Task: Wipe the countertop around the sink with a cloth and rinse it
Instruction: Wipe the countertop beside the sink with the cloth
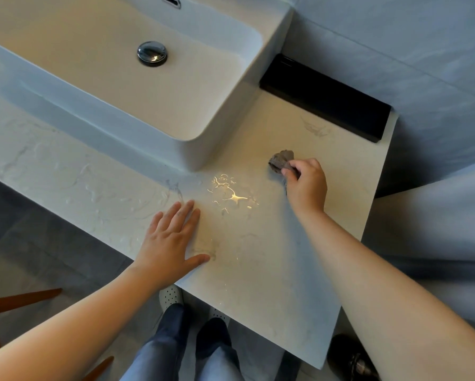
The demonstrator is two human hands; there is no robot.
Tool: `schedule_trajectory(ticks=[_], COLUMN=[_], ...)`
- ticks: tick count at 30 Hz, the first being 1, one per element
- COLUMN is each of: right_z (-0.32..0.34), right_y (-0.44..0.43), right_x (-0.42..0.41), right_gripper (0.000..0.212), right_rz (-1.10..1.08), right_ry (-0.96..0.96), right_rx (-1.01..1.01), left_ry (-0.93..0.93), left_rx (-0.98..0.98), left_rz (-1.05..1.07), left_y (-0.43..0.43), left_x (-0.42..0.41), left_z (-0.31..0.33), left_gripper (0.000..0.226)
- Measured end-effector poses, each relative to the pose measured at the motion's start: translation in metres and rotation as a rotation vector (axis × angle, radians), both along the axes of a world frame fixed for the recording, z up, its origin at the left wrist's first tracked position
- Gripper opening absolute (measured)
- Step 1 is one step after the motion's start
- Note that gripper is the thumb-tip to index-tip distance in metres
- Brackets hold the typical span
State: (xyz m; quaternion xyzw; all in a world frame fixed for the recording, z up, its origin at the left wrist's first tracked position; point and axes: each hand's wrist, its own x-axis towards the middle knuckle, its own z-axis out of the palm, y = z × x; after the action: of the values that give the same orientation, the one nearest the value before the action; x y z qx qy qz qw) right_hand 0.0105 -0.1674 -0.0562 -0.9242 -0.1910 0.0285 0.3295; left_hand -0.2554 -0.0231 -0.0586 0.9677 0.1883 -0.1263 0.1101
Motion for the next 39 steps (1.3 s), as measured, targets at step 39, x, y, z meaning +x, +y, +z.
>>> schedule_trajectory(ticks=[39], right_z=[-0.003], right_y=[0.06], right_x=[-0.032], right_gripper=[0.021], right_rz=[0.015], right_ry=[0.062], right_rx=[0.053], left_ry=[-0.006], left_rx=[-0.002], left_rz=[0.089], left_y=[0.064], left_x=[-0.031], left_z=[0.004], left_gripper=[0.103])
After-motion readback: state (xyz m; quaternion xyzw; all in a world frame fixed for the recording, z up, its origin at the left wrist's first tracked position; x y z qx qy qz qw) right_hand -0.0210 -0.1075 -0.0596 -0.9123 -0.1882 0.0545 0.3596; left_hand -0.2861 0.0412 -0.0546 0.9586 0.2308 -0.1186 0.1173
